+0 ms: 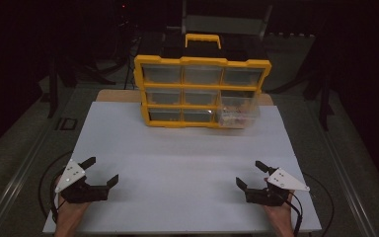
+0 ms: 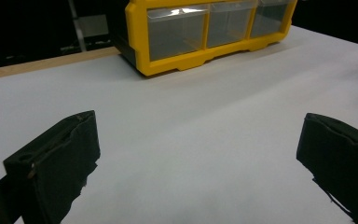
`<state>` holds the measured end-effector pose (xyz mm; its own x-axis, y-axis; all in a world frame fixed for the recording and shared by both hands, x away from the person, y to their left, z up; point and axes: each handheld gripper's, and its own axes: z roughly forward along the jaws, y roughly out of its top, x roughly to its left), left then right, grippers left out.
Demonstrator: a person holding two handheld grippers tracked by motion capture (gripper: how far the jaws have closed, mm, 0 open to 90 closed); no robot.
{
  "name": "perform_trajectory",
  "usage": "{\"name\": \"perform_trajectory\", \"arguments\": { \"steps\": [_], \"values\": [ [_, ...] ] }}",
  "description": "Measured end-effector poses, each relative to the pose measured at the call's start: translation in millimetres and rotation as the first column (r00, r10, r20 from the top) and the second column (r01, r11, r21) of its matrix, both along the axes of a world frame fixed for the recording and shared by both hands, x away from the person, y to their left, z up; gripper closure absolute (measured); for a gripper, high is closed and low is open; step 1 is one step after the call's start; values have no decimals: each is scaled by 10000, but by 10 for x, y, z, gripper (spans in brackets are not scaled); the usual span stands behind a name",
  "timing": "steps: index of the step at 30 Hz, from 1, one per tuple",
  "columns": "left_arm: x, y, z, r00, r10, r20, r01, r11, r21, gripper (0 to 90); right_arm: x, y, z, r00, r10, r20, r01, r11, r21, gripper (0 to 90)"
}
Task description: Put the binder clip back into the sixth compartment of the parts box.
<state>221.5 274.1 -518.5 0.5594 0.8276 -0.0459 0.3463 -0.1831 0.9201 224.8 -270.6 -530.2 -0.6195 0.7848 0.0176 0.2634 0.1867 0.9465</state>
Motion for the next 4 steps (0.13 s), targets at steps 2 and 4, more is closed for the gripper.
{"name": "perform_trajectory", "arguments": {
  "steps": [2,4],
  "values": [
    [6,-14,-5,10000,29,0,-29,10000,-33,1,2,-14,-6,10000,-25,-20,25,10000,-51,76],
    [13,-21,-12,10000,44,-23,-44,10000,23,1,-2,-21,-6,10000,-46,-42,46,10000,-26,76]
  ]
}}
